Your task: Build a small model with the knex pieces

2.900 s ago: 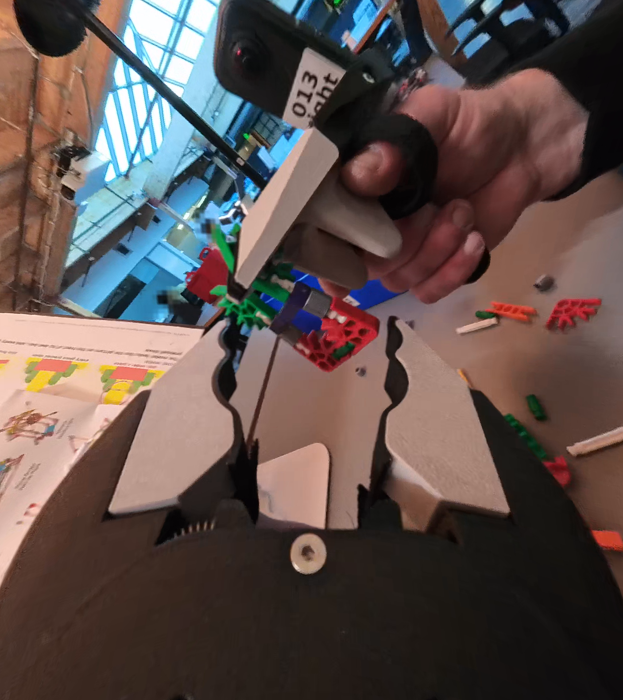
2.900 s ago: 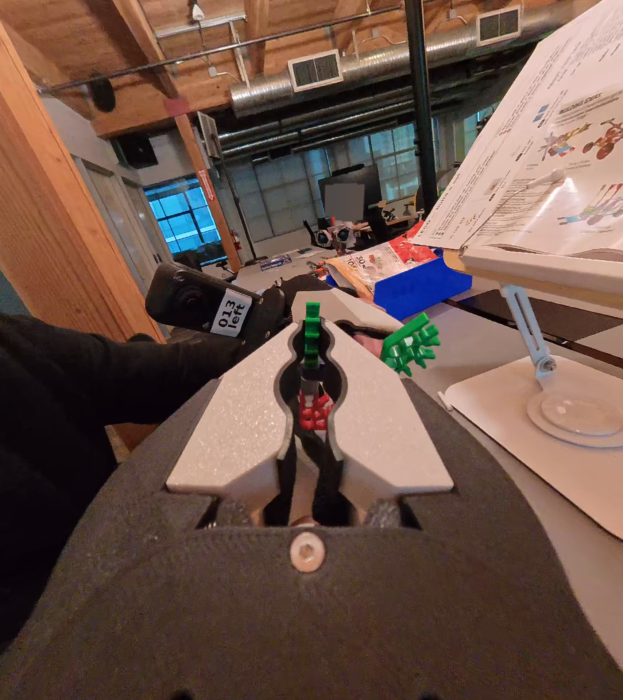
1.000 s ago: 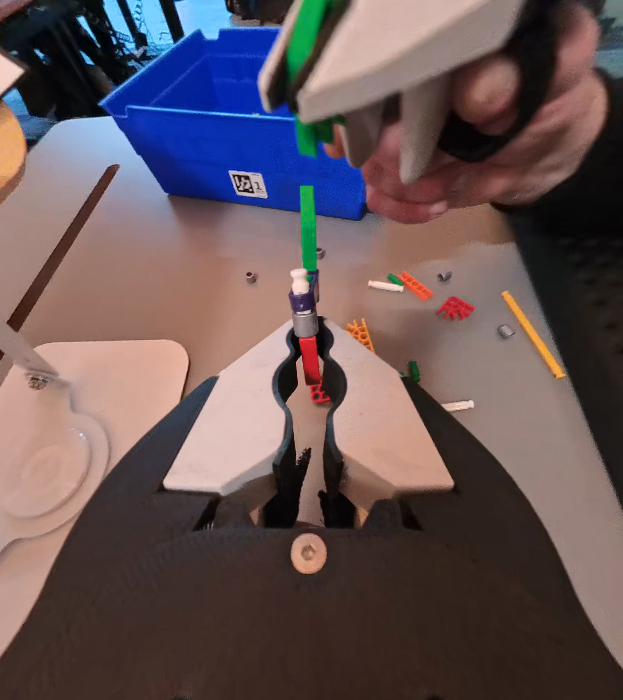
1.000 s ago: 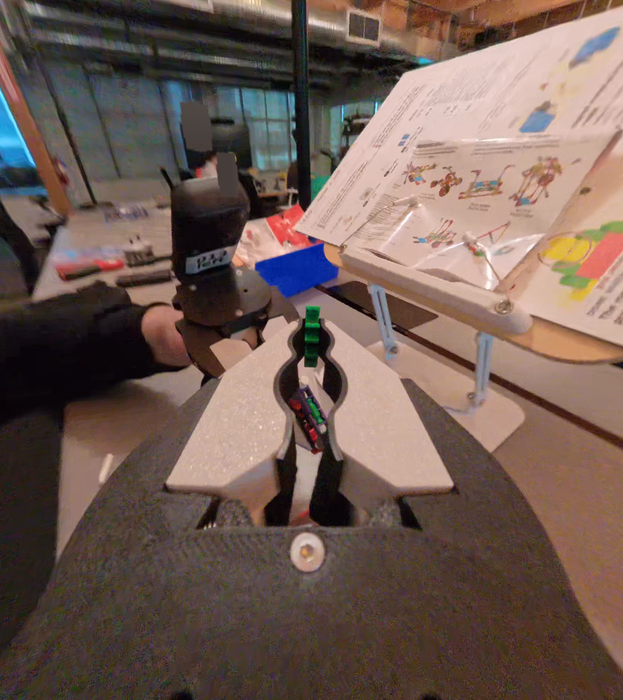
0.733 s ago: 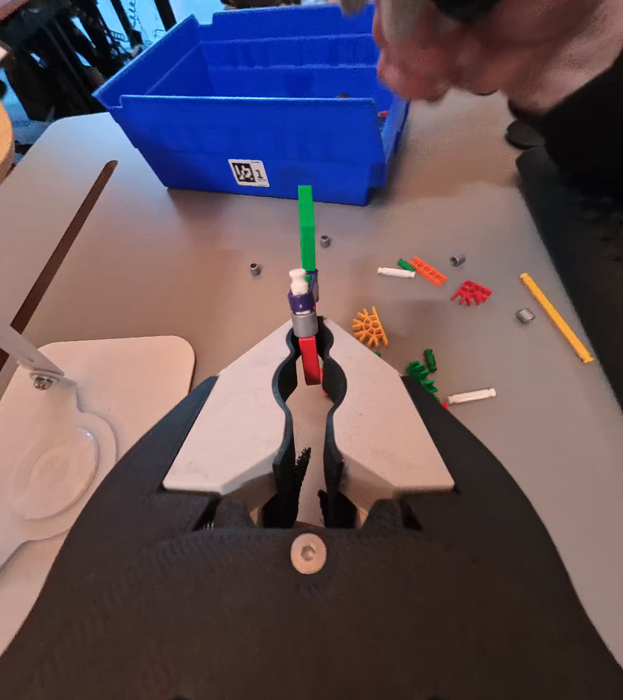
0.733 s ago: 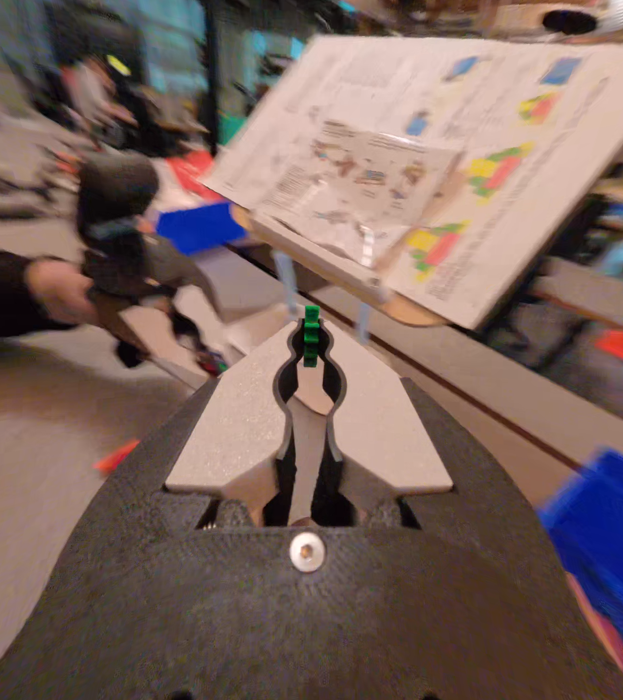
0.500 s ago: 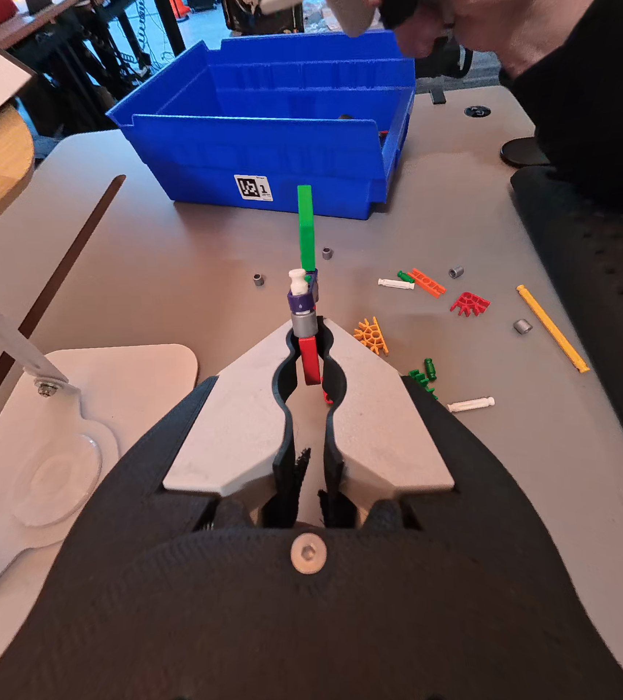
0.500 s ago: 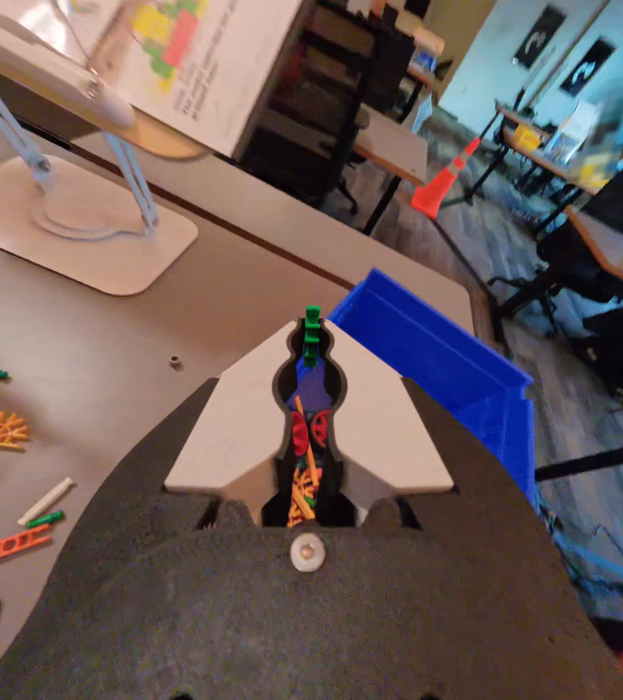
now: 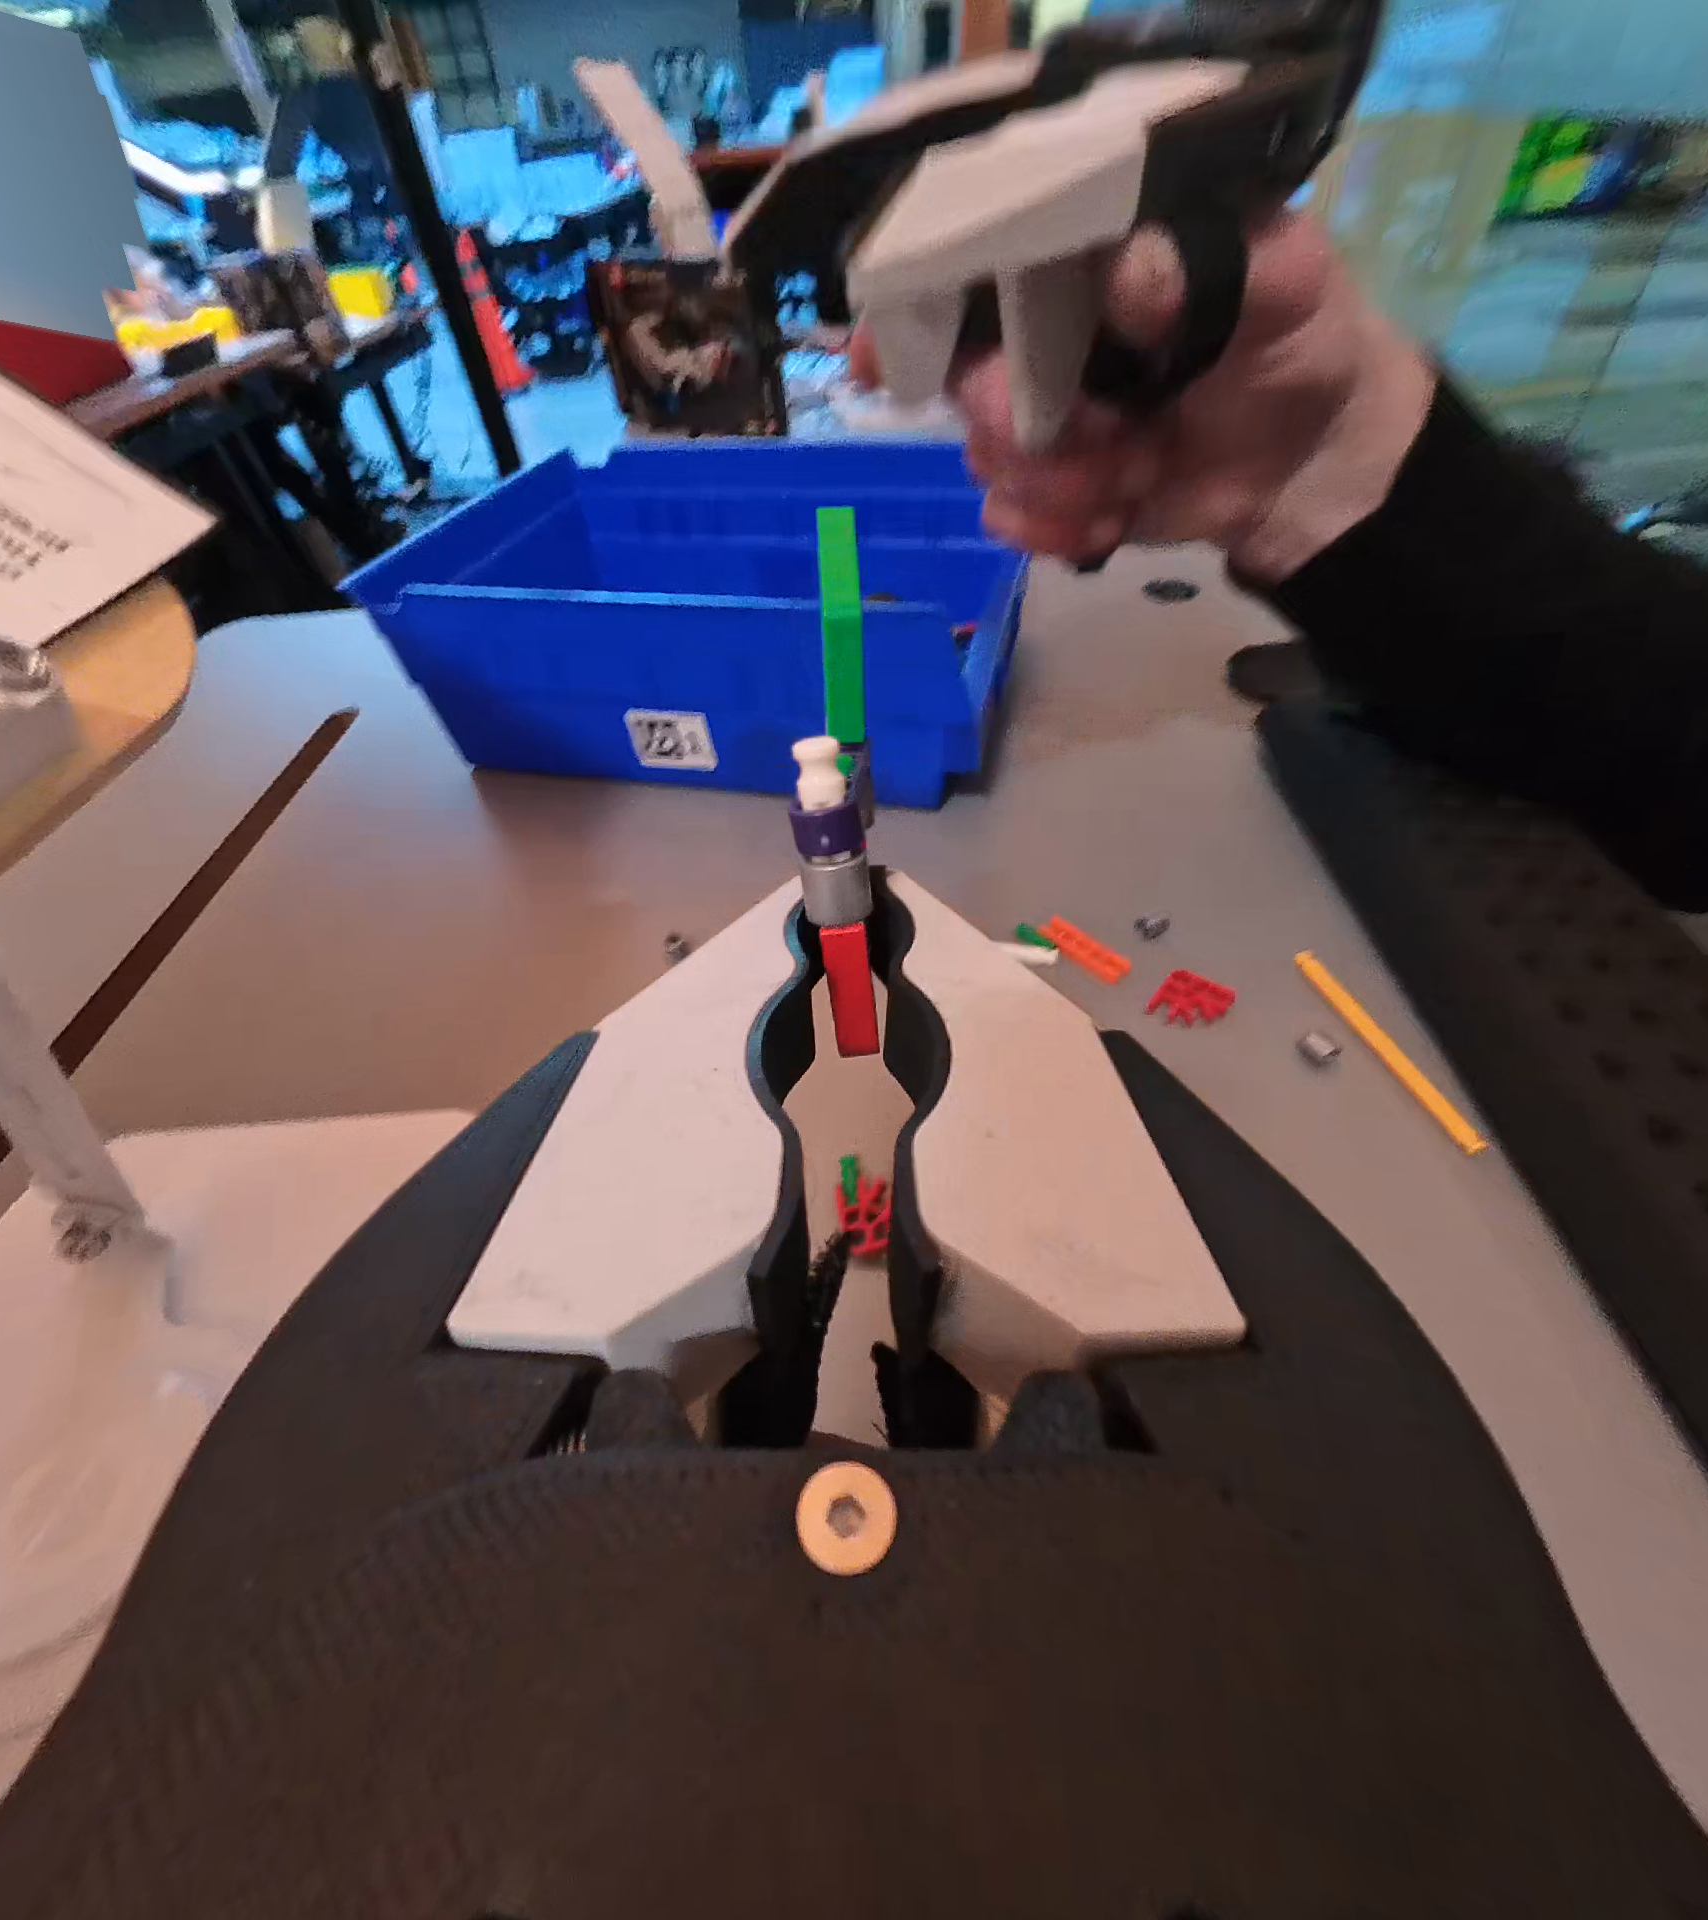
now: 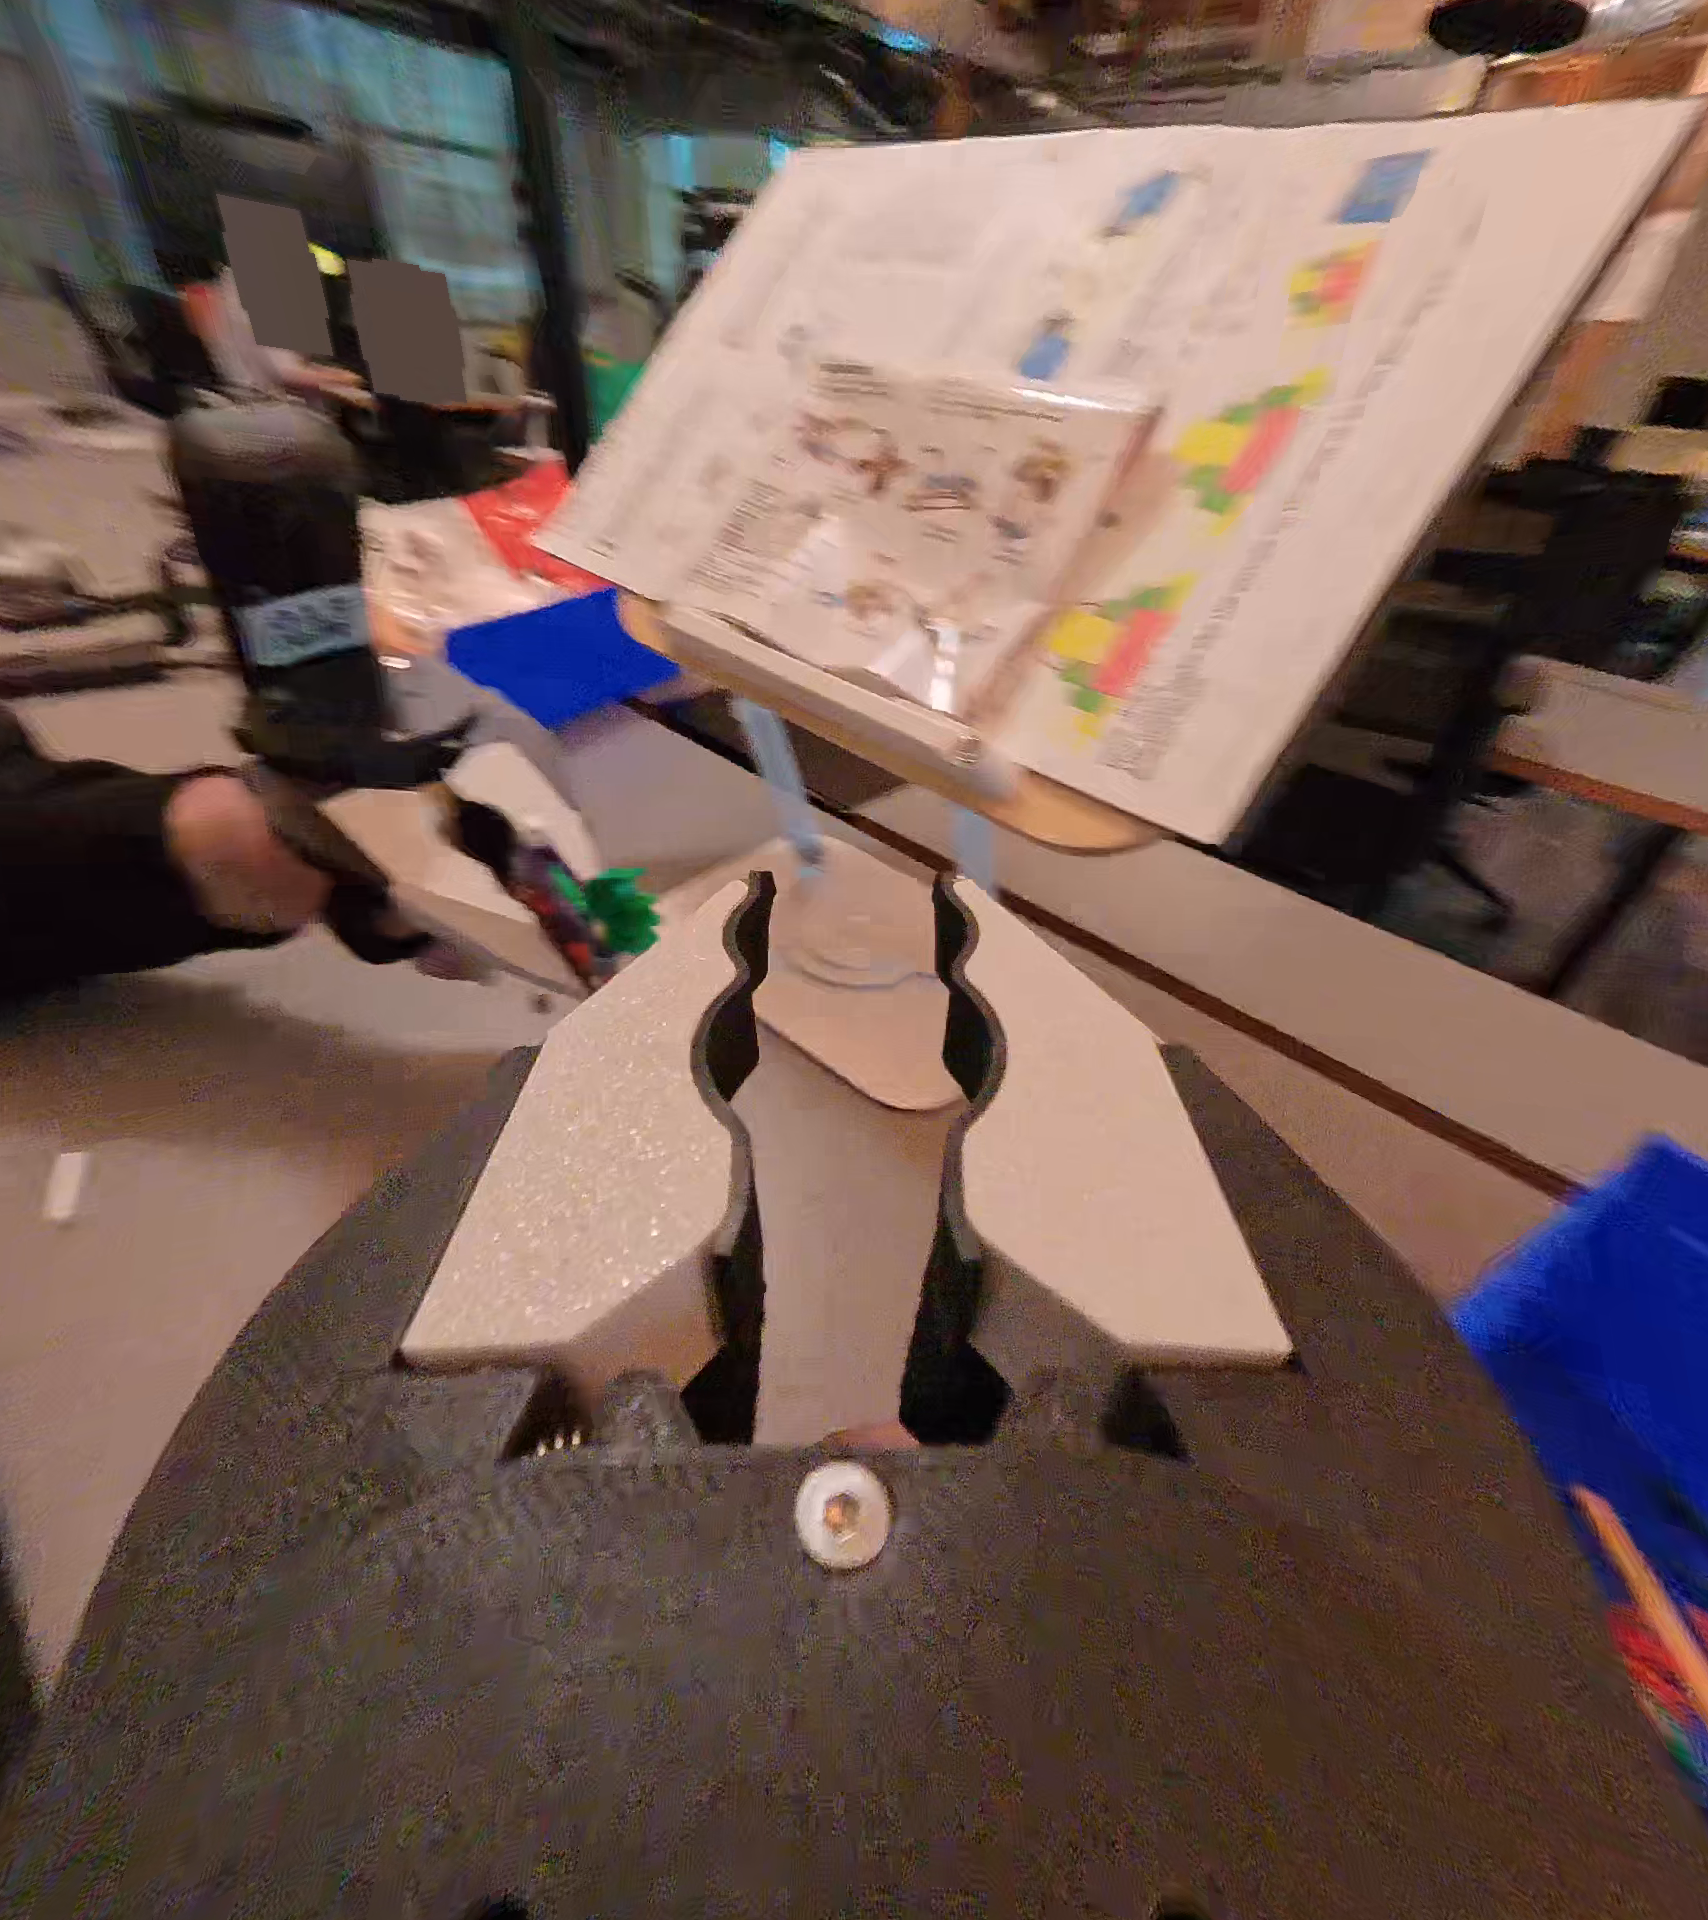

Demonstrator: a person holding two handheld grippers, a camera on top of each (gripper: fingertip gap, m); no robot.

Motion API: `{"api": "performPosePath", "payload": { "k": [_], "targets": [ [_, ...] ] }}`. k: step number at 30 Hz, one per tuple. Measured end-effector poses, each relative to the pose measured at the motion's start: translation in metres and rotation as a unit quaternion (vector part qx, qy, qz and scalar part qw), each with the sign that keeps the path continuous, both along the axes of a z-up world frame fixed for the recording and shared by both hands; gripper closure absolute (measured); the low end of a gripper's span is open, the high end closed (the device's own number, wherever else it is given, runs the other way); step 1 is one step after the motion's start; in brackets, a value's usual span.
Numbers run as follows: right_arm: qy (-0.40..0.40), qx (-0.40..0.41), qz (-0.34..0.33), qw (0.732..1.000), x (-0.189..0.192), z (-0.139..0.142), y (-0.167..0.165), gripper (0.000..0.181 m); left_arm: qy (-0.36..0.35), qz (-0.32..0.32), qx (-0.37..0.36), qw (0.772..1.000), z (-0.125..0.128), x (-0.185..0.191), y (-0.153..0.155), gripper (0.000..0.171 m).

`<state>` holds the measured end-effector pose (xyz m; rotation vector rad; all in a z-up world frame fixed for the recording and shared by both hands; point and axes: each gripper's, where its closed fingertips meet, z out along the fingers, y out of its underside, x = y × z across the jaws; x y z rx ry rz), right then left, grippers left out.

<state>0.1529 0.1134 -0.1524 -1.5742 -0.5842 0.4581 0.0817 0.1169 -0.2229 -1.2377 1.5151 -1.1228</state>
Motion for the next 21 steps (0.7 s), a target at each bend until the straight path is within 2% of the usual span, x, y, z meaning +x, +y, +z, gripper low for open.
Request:
{"api": "performPosePath", "payload": {
  "k": [4, 7, 8, 9, 10, 13, 17, 21],
  "targets": [
    [0.047, -0.025, 0.141, 0.989, -0.063, -0.013, -0.011, 0.134, -0.05, -0.04, -0.037, 0.997, 0.019, -0.002, -0.016, 0.168],
    [0.065, -0.014, 0.188, 0.98, -0.087, -0.014, -0.016, 0.139, -0.057, -0.064, -0.062, 0.994, 0.022, -0.002, -0.024, 0.168],
    [0.06, -0.005, 0.194, 0.979, -0.091, -0.015, -0.016, 0.147, -0.057, -0.072, -0.067, 0.994, 0.022, -0.002, -0.027, 0.168],
    [0.057, 0.009, 0.191, 0.98, -0.093, -0.015, -0.014, 0.171, -0.059, -0.08, -0.072, 0.992, 0.022, -0.002, -0.031, 0.168],
    [0.056, 0.02, 0.186, 0.981, -0.093, -0.013, -0.013, 0.176, -0.061, -0.082, -0.078, 0.992, 0.022, -0.001, -0.032, 0.168],
    [0.047, 0.049, 0.169, 0.983, -0.092, -0.011, -0.011, 0.178, -0.067, -0.082, -0.103, 0.989, 0.025, 0.0, -0.032, 0.167],
    [-0.075, 0.127, 0.08, 0.986, -0.088, -0.014, -0.003, 0.177, -0.064, -0.074, -0.149, 0.984, 0.024, 0.003, -0.03, 0.168],
    [-0.212, 0.202, -0.003, 0.956, -0.083, -0.02, 0.007, 0.176, -0.046, -0.074, -0.178, 0.98, 0.019, 0.006, -0.03, 0.168]
  ]
}}
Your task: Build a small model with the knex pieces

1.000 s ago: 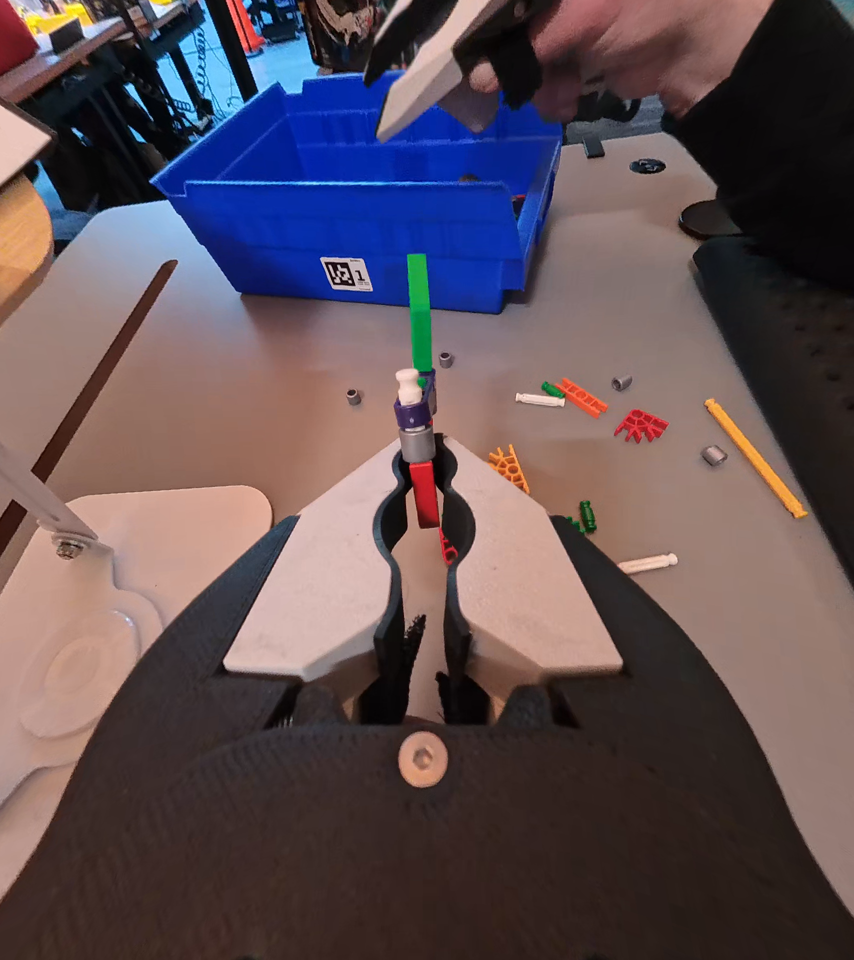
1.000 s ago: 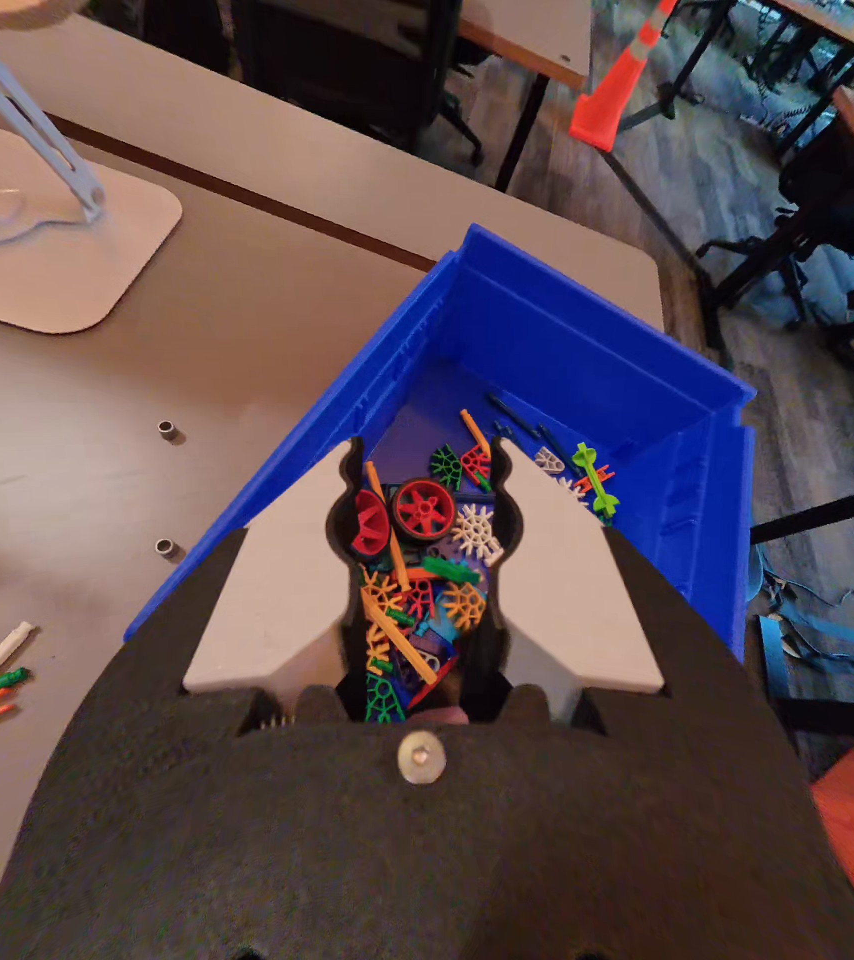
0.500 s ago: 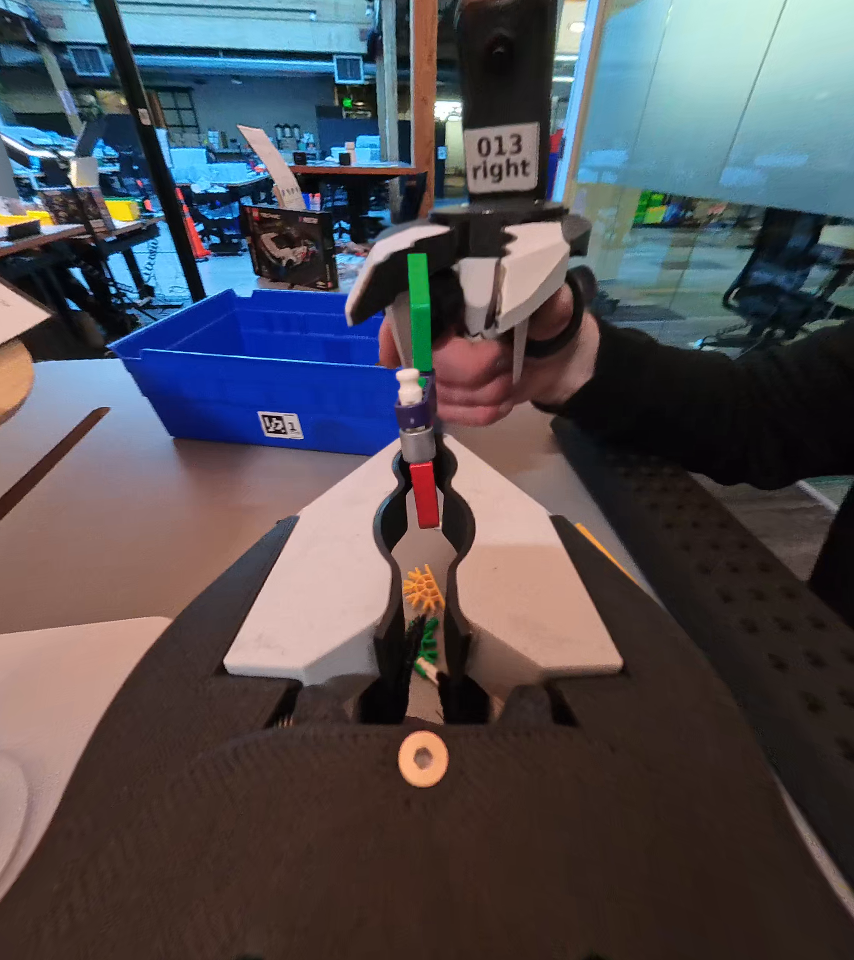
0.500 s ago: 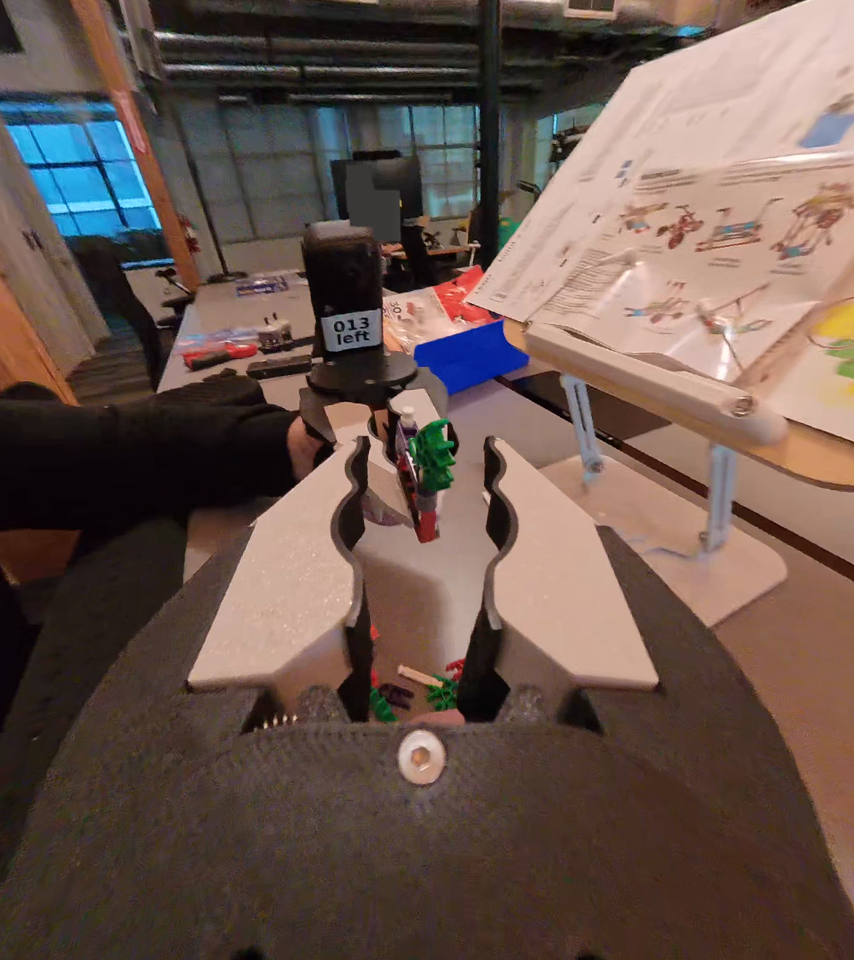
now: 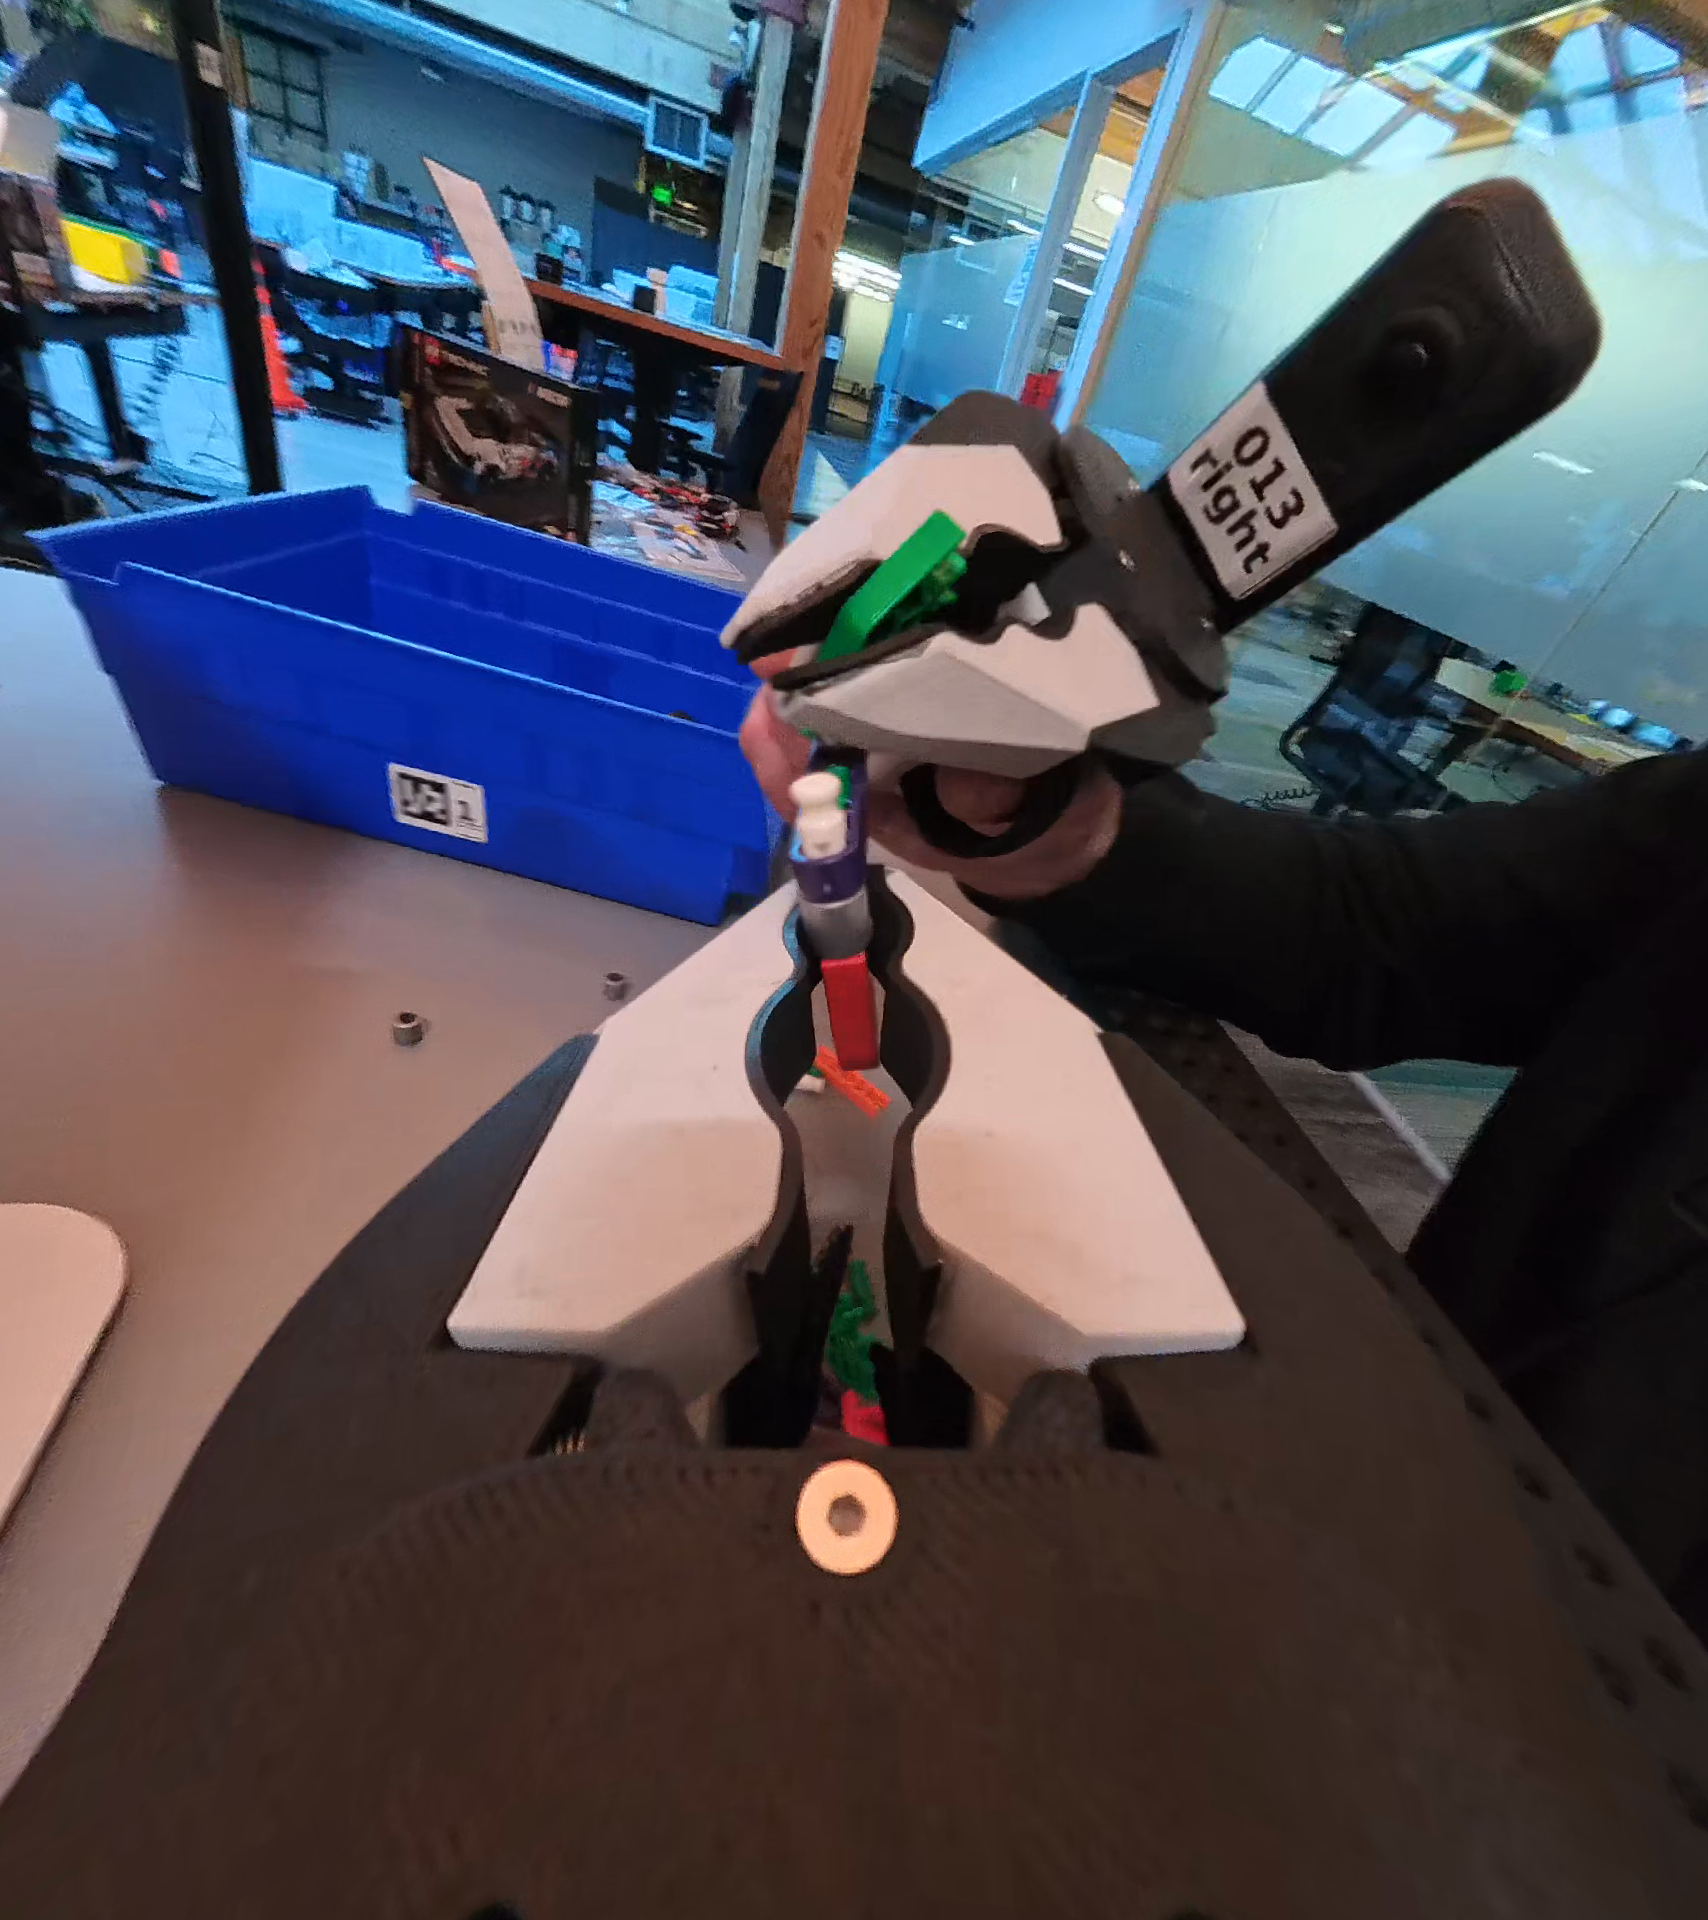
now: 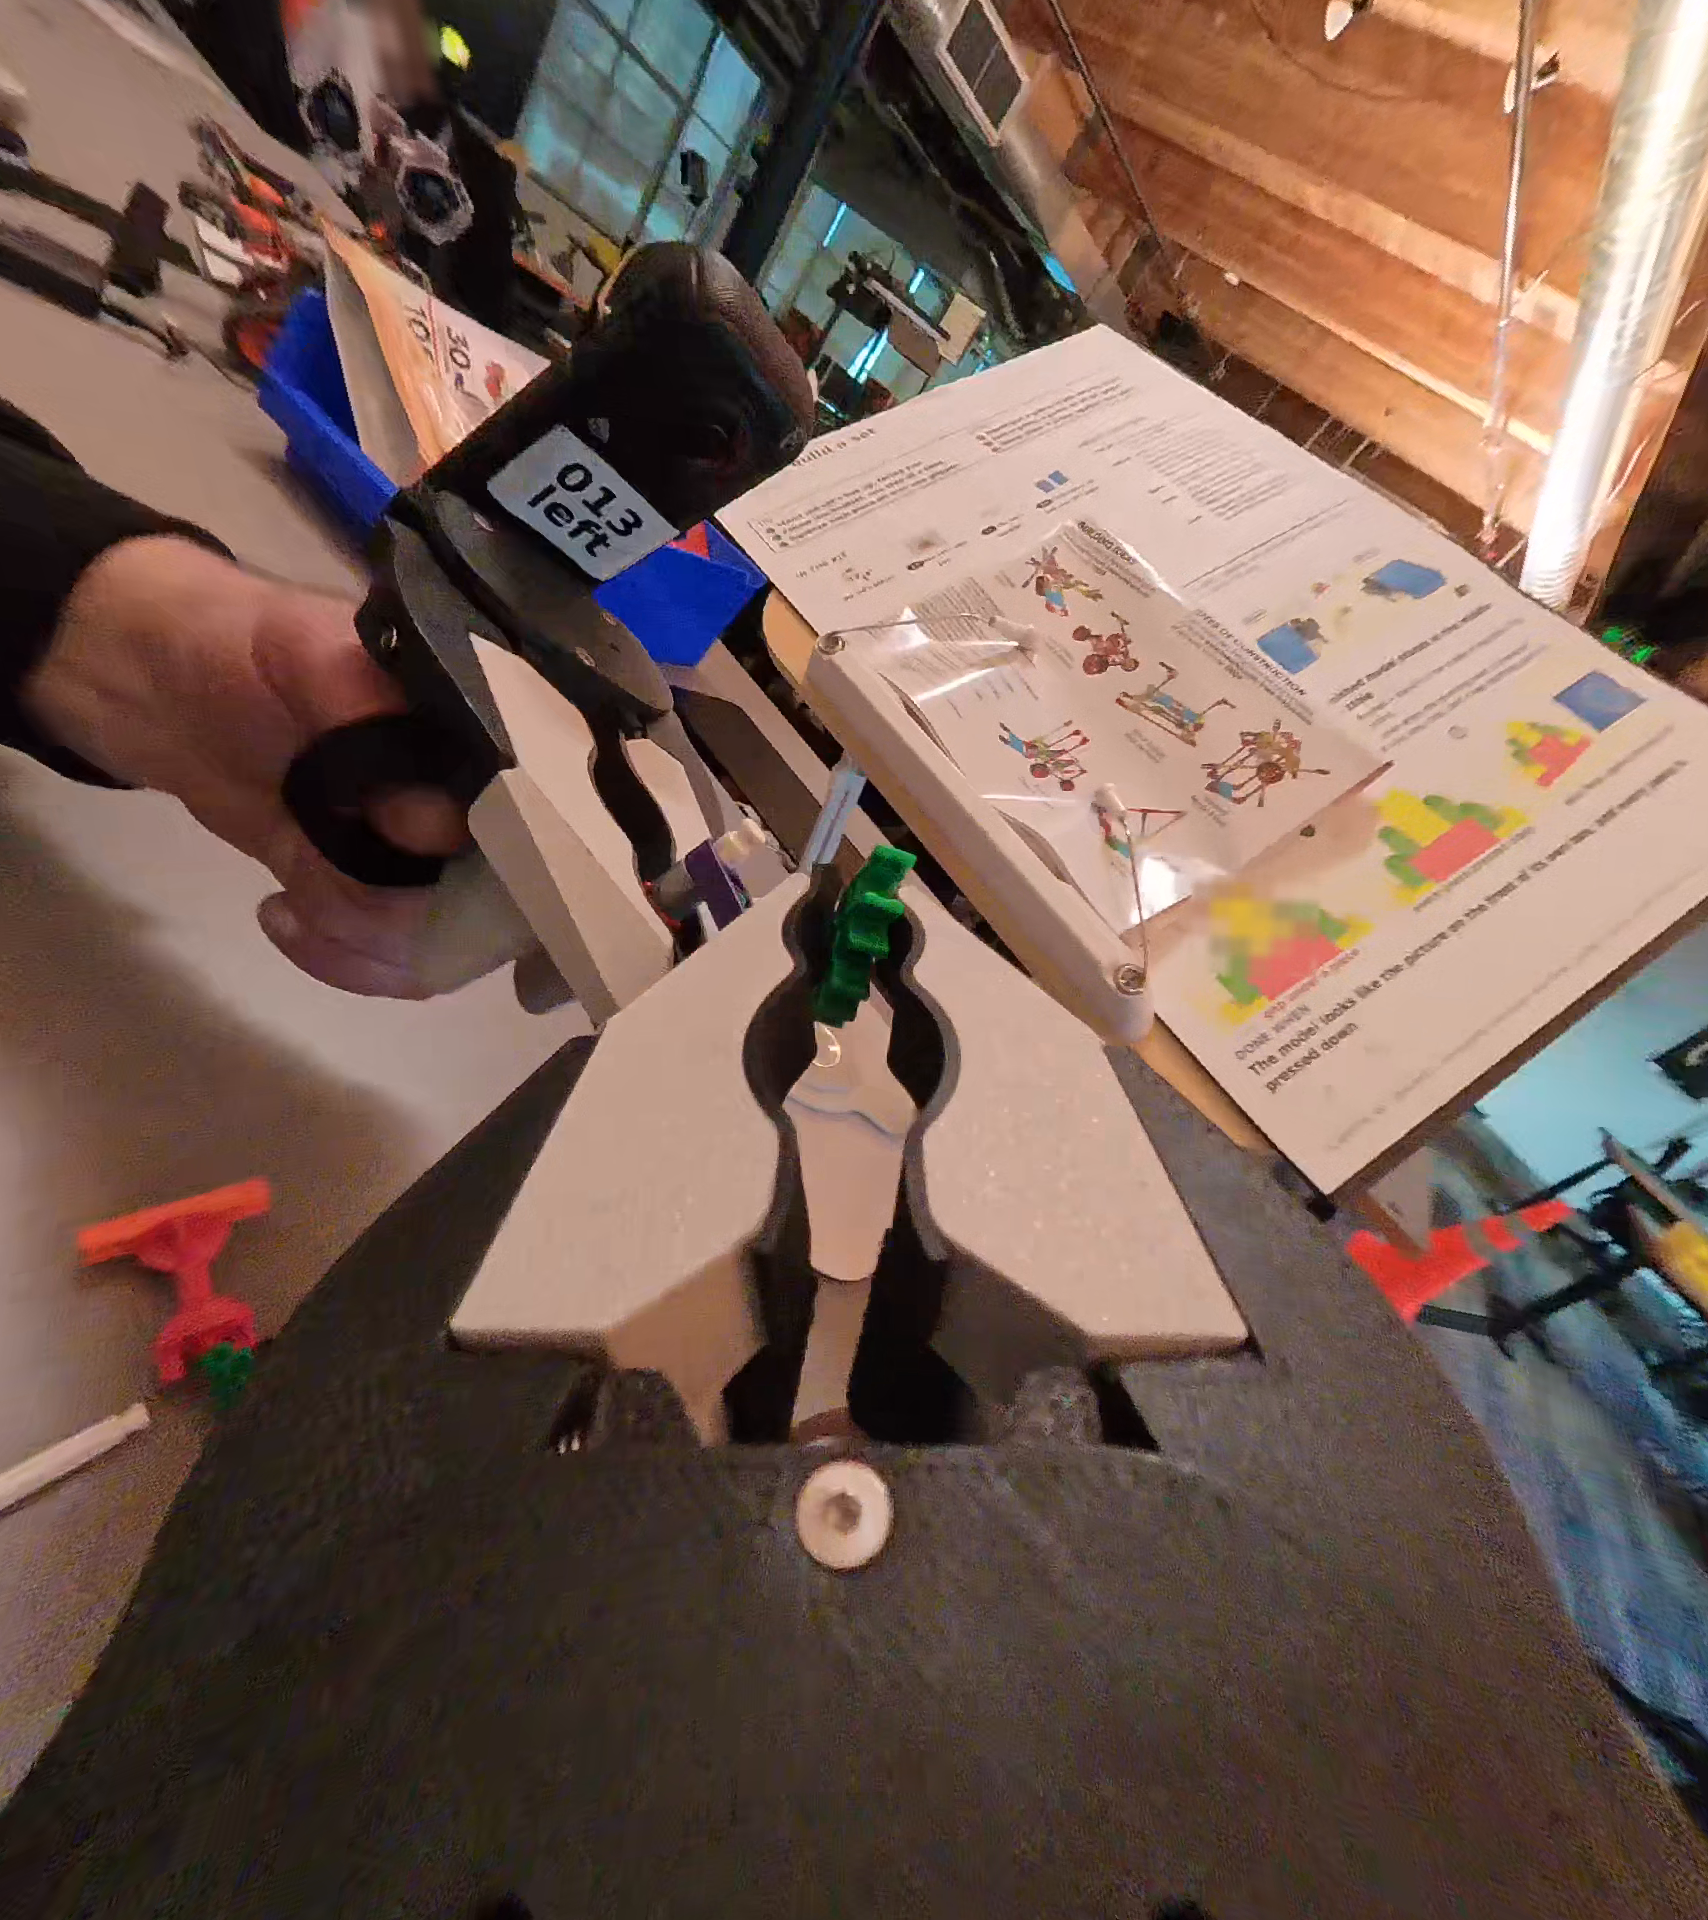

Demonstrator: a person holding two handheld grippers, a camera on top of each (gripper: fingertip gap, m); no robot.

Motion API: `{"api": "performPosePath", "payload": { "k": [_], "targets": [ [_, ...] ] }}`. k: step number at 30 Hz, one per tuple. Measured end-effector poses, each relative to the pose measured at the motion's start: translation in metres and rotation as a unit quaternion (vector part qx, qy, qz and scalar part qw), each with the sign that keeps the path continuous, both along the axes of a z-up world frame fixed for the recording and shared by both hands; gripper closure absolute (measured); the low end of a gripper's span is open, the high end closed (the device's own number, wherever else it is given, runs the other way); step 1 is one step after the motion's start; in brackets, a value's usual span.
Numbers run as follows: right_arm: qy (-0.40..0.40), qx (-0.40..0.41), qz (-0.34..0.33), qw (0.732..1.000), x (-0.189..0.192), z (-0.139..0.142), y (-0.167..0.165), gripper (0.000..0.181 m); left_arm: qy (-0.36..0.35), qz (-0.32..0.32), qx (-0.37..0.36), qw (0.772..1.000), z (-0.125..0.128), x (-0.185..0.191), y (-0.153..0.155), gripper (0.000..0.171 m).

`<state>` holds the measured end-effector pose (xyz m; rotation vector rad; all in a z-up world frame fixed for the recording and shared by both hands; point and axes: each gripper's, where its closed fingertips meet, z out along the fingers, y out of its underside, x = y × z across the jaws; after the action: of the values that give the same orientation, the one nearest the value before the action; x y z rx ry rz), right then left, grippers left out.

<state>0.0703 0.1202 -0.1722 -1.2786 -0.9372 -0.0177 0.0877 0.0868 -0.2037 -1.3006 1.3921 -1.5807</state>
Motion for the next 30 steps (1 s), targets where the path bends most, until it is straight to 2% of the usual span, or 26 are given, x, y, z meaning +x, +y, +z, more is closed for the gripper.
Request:
{"api": "performPosePath", "payload": {
  "k": [1, 2, 4, 7, 11, 14, 16, 19, 22, 25, 27, 28, 30],
  "targets": [
    [-0.039, 0.027, -0.033, 0.998, 0.005, -0.002, 0.006, 0.178, 0.004, -0.038, -0.01, 0.999, -0.002, -0.003, -0.012, 0.168],
    [-0.083, 0.051, -0.06, 0.993, 0.011, -0.004, 0.01, 0.178, 0.026, -0.049, -0.001, 0.998, -0.011, 0.0, -0.021, 0.168],
    [-0.108, 0.049, -0.063, 0.991, 0.013, -0.01, 0.012, 0.179, 0.043, -0.063, 0.036, 0.996, -0.024, 0.005, -0.036, 0.168],
    [-0.075, 0.025, -0.057, 0.995, 0.021, -0.002, 0.011, 0.178, 0.04, -0.037, 0.014, 0.998, -0.024, 0.005, -0.013, 0.169],
    [0.057, -0.067, -0.031, 0.996, 0.06, 0.016, 0.009, 0.178, 0.029, -0.012, 0.028, 0.999, -0.017, -0.004, 0.002, 0.168],
    [0.232, -0.15, 0.007, 0.961, 0.103, 0.028, 0.011, 0.178, 0.035, -0.003, 0.03, 0.999, -0.02, -0.004, 0.01, 0.168],
    [0.289, -0.2, 0.01, 0.936, 0.132, 0.021, 0.014, 0.178, 0.043, 0.0, 0.03, 0.999, -0.025, -0.002, 0.013, 0.168],
    [0.355, -0.222, -0.016, 0.908, 0.175, 0.017, 0.017, 0.178, 0.056, 0.001, 0.038, 0.998, -0.032, 0.0, 0.012, 0.168],
    [0.413, -0.204, -0.072, 0.885, 0.217, 0.018, 0.02, 0.178, 0.061, 0.002, 0.041, 0.997, -0.035, 0.001, 0.013, 0.168],
    [0.388, -0.214, -0.182, 0.878, 0.252, -0.005, 0.028, 0.177, 0.061, 0.003, 0.039, 0.997, -0.036, 0.002, 0.014, 0.168],
    [0.346, -0.218, -0.27, 0.872, 0.276, -0.026, 0.033, 0.153, 0.062, 0.003, 0.041, 0.997, -0.037, 0.002, 0.014, 0.167],
    [0.337, -0.217, -0.296, 0.867, 0.284, -0.032, 0.036, 0.143, 0.062, 0.004, 0.042, 0.997, -0.037, 0.003, 0.015, 0.168],
    [0.331, -0.22, -0.32, 0.86, 0.291, -0.038, 0.04, 0.135, 0.063, 0.005, 0.042, 0.997, -0.038, 0.003, 0.015, 0.167]
  ]
}}
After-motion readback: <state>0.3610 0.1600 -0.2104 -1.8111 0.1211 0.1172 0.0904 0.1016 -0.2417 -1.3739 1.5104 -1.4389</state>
